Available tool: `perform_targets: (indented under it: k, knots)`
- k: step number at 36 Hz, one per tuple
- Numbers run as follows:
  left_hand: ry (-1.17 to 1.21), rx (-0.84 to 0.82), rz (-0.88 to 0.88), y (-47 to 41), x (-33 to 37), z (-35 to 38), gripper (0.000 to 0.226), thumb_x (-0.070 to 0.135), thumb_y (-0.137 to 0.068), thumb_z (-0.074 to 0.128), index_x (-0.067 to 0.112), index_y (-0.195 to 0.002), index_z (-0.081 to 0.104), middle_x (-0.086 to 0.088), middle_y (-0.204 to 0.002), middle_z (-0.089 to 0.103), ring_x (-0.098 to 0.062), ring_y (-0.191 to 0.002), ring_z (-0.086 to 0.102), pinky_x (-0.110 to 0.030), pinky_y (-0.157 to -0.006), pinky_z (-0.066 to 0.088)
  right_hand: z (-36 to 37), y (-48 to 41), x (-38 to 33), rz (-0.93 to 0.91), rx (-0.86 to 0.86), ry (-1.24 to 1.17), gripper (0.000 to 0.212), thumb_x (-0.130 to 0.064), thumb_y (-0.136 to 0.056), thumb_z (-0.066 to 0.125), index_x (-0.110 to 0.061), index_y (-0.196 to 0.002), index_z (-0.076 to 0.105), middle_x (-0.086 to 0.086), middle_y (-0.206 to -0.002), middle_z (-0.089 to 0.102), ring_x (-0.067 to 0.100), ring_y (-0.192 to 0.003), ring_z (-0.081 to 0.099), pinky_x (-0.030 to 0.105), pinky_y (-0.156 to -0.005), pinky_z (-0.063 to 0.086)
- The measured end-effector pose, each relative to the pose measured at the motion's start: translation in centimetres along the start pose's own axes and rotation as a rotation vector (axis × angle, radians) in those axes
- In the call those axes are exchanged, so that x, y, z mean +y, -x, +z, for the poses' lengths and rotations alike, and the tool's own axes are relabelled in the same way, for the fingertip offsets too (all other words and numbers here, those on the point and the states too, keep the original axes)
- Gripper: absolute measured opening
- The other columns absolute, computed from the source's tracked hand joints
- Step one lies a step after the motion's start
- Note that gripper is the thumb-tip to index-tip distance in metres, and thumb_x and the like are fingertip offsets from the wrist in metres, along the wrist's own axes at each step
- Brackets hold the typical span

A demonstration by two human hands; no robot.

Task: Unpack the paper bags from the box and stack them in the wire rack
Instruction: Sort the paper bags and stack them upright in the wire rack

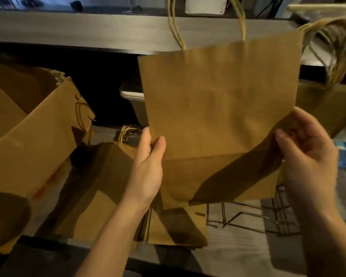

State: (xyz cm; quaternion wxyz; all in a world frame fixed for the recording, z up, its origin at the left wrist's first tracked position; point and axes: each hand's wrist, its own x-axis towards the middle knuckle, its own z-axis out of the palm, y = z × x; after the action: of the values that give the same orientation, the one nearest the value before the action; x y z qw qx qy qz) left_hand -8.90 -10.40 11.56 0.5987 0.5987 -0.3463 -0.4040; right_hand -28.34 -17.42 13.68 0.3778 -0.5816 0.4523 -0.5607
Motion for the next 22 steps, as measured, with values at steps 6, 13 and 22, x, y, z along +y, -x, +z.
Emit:
perform_targets:
  k: [6,13,22]
  knots:
    - [-0.053,-0.095,0.183,-2.3,2.7,3.9,0.029,0.024,-0.102,0.032,0.046,-0.119,0.040,0.029,-0.116,0.053,0.017,-0.107,0.050,-0.005,-0.088,0.043,-2.2,-3.4,1.0,-0.161,0.140,0.010,0.041,0.000,-0.092,0.050,-0.006,-0.131,0.046,0.004,-0.122,0.060,0.007,-0.115,0.057,0.028,-0.099,0.047]
    - [-0.001,-0.130,0.274,-4.6,3.9,8.0,0.028,0.017,-0.103,0.031,0.037,-0.122,0.037,0.015,-0.123,0.052,-0.002,-0.118,0.050,-0.026,-0.102,0.041,-3.4,-6.4,2.7,-0.215,0.340,-0.037,0.044,-0.019,-0.087,0.051,0.003,-0.125,0.048,-0.005,-0.109,0.059,0.000,-0.105,0.058,0.020,-0.090,0.046]
    - [0.028,-0.228,0.078,-6.1,0.9,11.6,0.051,0.012,-0.103,0.032,0.038,-0.145,0.024,0.025,-0.120,0.047,0.007,-0.108,0.048,-0.006,-0.085,0.041,-4.0,-6.4,6.3,-0.254,0.384,0.026,0.059,0.017,-0.068,0.032,0.003,-0.125,0.029,0.007,-0.118,0.044,0.005,-0.112,0.050,0.019,-0.094,0.041]
